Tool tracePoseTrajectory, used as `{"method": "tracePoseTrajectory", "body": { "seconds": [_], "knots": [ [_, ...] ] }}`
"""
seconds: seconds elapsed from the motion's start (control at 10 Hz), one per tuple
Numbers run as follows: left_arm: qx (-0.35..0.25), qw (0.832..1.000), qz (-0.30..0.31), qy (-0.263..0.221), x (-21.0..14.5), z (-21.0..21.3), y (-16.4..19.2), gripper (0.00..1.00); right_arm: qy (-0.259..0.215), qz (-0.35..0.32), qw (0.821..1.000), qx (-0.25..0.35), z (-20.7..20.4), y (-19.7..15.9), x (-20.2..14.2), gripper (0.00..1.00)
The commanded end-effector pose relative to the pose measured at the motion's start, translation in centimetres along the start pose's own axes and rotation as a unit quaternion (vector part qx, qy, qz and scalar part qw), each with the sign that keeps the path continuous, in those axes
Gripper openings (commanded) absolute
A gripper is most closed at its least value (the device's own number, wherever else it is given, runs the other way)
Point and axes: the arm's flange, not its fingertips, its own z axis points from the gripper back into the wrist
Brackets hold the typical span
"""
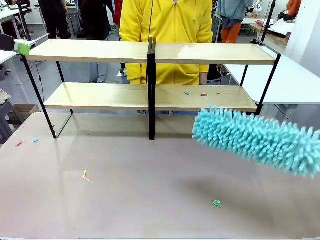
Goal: Clean the shelves.
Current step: Clean another randomly selected level of the Shelf with the Duster.
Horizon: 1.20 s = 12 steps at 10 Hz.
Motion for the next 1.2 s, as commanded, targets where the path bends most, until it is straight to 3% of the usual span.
{"method": "tracePoseTrajectory", "body": {
  "seconds": [0.0,0.1,0.2,0.4,0.5,1.0,1.1],
  "knots": [
    [0.000,1.000,0.000,-0.001,0.0,0.1,0.0,1.00,-0.196,0.100,0.957,-0.189,1.5,-0.6,-0.8,0.12],
    [0.000,1.000,0.000,-0.001,0.0,0.1,0.0,1.00,-0.271,0.036,0.927,-0.257,2.8,-0.7,-0.8,0.12],
    [0.000,1.000,0.000,-0.001,0.0,0.1,0.0,1.00,-0.347,-0.019,0.895,-0.279,3.6,-1.1,-0.8,0.12],
    [0.000,1.000,0.000,-0.001,0.0,0.1,0.0,1.00,-0.415,-0.104,0.851,-0.306,3.1,-1.9,-1.6,0.12],
    [0.000,1.000,0.000,-0.001,0.0,0.1,0.0,1.00,-0.258,-0.039,0.949,-0.180,6.1,-1.0,-2.0,0.12],
    [0.000,1.000,0.000,-0.001,0.0,0.1,0.0,1.00,-0.265,-0.047,0.946,-0.182,5.0,-0.9,-1.8,0.12],
    [0.000,1.000,0.000,-0.001,0.0,0.1,0.0,1.00,-0.244,-0.030,0.955,-0.165,4.4,-0.9,-1.1,0.12]
  ]
}}
